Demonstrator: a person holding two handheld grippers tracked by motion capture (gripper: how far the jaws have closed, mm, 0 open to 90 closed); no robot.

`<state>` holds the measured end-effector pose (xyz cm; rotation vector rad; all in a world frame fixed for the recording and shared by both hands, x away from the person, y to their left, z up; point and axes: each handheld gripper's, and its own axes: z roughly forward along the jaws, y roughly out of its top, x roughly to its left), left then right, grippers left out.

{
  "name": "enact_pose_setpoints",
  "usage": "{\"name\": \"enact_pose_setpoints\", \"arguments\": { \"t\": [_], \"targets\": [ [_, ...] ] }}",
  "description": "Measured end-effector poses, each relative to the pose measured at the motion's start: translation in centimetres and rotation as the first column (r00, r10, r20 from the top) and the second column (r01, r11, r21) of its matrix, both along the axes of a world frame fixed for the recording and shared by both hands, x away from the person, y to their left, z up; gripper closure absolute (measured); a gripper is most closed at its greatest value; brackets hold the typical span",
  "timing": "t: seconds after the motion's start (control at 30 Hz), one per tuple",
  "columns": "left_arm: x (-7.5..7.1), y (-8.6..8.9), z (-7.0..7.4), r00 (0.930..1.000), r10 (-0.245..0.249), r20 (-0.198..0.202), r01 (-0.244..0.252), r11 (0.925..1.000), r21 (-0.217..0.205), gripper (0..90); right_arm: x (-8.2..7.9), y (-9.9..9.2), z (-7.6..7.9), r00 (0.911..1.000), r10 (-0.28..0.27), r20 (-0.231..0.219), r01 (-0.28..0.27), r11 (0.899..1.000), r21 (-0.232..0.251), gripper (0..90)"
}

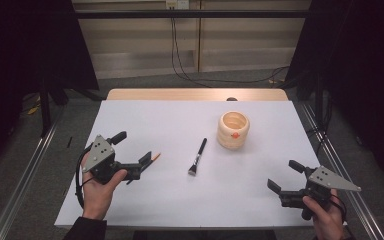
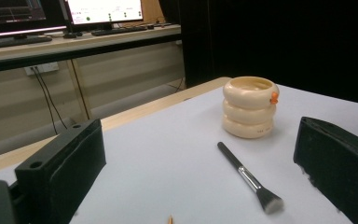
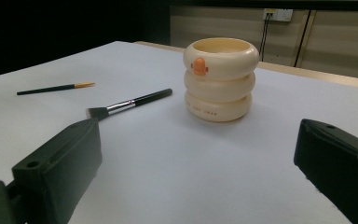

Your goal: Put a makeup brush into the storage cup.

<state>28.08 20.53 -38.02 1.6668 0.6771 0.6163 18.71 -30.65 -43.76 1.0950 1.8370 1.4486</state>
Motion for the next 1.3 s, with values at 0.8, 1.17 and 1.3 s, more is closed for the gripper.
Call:
{"name": "enact_pose_setpoints", "arguments": {
  "t": [0.8,1.17,1.3],
  "targets": [
    [5.0,-1.8,1.8,0.9969,0.039,-0.069,-0.033,0.9963,0.079,1.8,-0.1,-0.2,0.1,1.0,-0.004,0.003,0.004,1.0,0.013,0.5],
    [5.7,-1.6,2.0,0.9907,0.012,-0.135,0.006,0.9913,0.132,3.1,0.0,-0.1,0.0,1.0,0.001,-0.002,-0.001,1.0,0.006,0.5],
    [6.0,-1.4,1.8,0.9822,0.008,-0.188,0.031,0.9783,0.205,4.5,0.0,-0.1,0.0,1.0,0.001,-0.008,-0.001,1.0,0.006,0.5]
  ]
}}
